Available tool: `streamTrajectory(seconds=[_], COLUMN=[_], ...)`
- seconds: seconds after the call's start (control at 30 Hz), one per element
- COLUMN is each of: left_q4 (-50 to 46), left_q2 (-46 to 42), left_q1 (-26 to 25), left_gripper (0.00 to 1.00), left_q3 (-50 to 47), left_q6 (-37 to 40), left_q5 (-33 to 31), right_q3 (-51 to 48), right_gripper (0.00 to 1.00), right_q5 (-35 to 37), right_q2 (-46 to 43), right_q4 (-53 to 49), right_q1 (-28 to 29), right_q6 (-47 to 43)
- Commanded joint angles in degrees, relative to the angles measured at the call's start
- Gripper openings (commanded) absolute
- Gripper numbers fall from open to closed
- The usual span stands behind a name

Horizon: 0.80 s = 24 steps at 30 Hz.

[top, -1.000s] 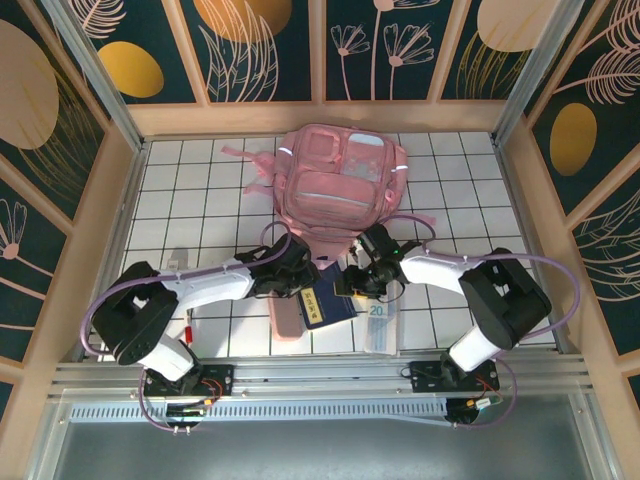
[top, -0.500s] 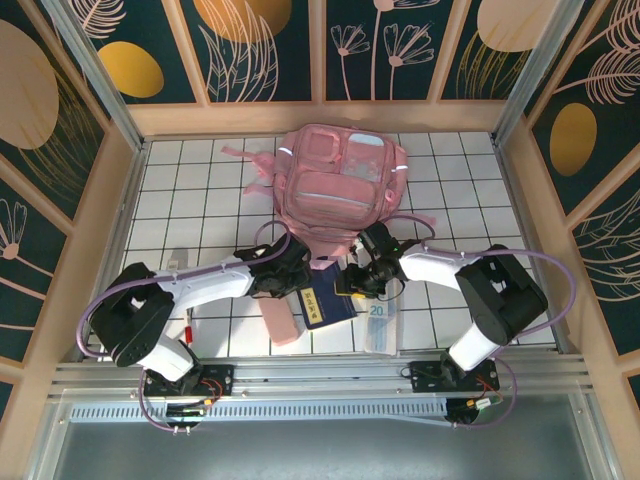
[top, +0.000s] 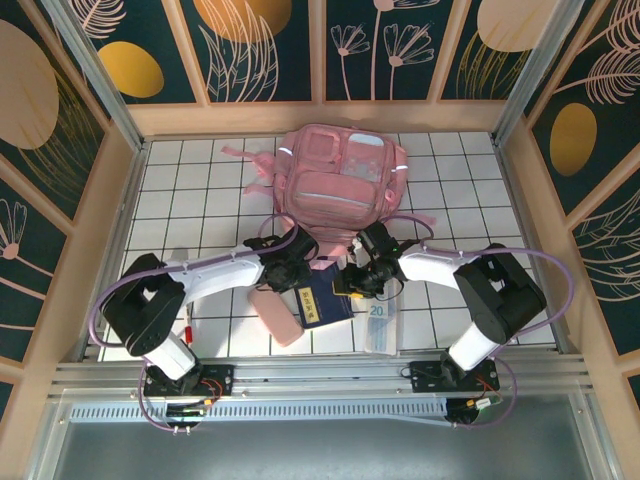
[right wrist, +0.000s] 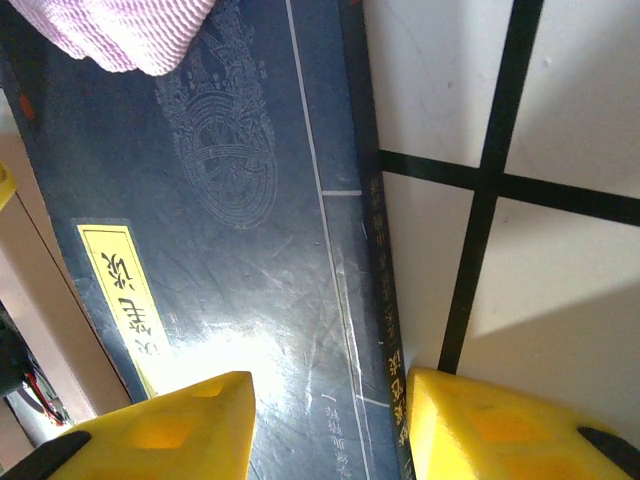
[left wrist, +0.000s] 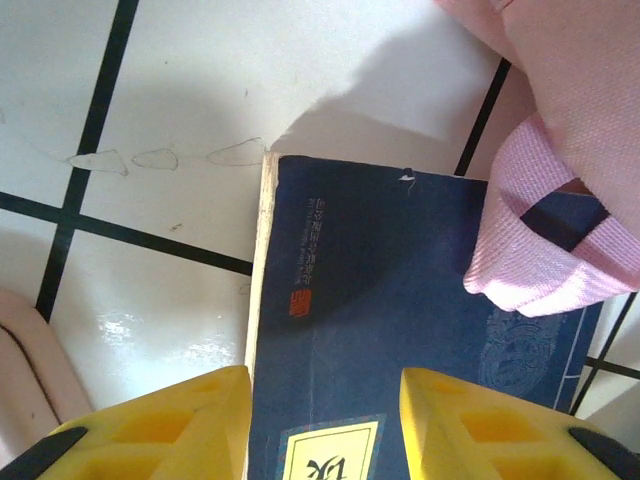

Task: Pack the student bag

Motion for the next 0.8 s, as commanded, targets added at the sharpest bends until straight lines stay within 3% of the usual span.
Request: streamTrajectory(seconds=[0.0, 0.07, 0.17, 0.27, 0.6, 0.77], left_q4=[-2.28, -1.37, 1.28, 4.25, 5.30, 7.29], left_q2=[2.04, 3.27, 4.64, 7.37, 5.88, 5.30], left_q1=[0.05, 0.07, 0.10, 0.04, 0.05, 0.04], left_gripper=[0.43, 0.43, 0.40, 0.29, 0.16, 0.11], left_q3=[2.42, 1.93, -0.06, -1.98, -5.52, -7.27], left_q6=[0.14, -0.17, -0.41, -1.04, -2.14, -2.51], left_q5=[-0.96, -1.20, -1.06, 1.06, 1.33, 1.31], right_q3=[0.66, 0.46, 0.17, -0.31, -4.48, -6.89], right_gripper=[0.45, 0.52, 0.55, 0.55, 0.55, 0.50], right_q5=[-1.29, -1.36, -2.10, -4.89, -17.77, -24.06], right_q2=[0.98, 0.94, 1.16, 1.51, 3.87, 2.77], right_q4=[2.48, 2.68, 3.36, 5.32, 19.22, 29.49], right_q1=[0.89, 0.89, 0.78, 0.12, -1.22, -1.84], right_q6=[-0.40, -0.48, -0.66, -0.02, 9.26, 15.02])
